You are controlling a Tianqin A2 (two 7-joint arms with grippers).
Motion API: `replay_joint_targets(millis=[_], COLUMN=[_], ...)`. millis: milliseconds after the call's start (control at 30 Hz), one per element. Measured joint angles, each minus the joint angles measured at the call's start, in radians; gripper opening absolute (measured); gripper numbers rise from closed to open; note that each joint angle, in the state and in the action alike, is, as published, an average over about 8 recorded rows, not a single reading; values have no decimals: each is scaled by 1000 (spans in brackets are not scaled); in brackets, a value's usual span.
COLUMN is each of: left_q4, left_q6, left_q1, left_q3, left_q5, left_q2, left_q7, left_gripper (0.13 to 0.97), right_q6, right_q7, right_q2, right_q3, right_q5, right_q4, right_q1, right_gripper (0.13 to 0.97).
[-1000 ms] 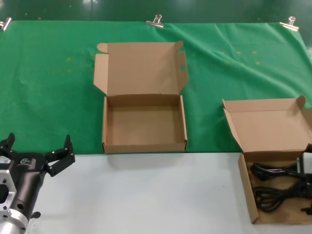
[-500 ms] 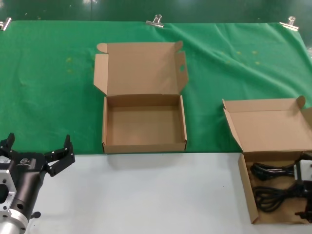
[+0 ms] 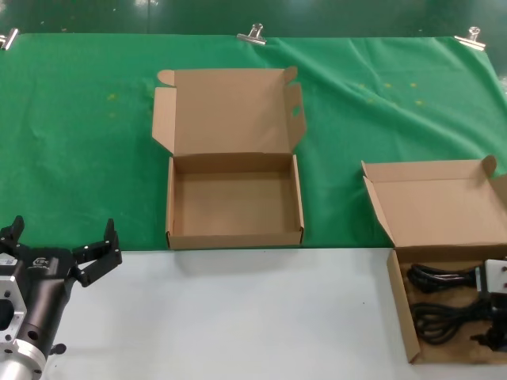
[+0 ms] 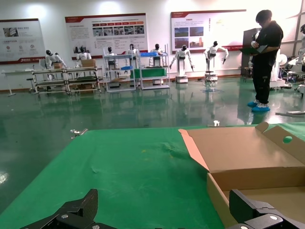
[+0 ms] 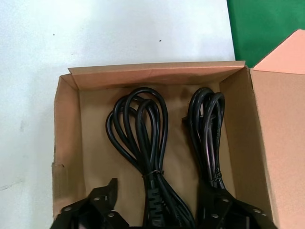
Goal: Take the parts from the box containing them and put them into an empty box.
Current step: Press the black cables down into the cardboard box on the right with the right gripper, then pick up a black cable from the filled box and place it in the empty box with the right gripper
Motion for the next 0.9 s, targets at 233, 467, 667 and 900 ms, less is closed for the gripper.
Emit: replay_joint_targets(millis=[233, 467, 667, 900], left_q4=[0, 0, 0, 0], left_q6=[0, 0, 0, 0], left_q1=[0, 0, 0, 0], left_q3=[0, 0, 0, 0], left_q5=[0, 0, 0, 0], left_q2=[0, 0, 0, 0], left_q7=[0, 0, 0, 0], left_gripper=[966, 966, 966, 966], right_q6=[-8, -14, -19, -30], right_q7=[-9, -12, -14, -14], right_q2=[-15, -24, -28, -25], right_q3=[22, 39, 51, 66], right_q5=[-15, -26, -35, -39], right_q4=[-9, -10, -9, 12], right_q1=[-5, -11, -13, -13], right_gripper=[581, 427, 304, 240])
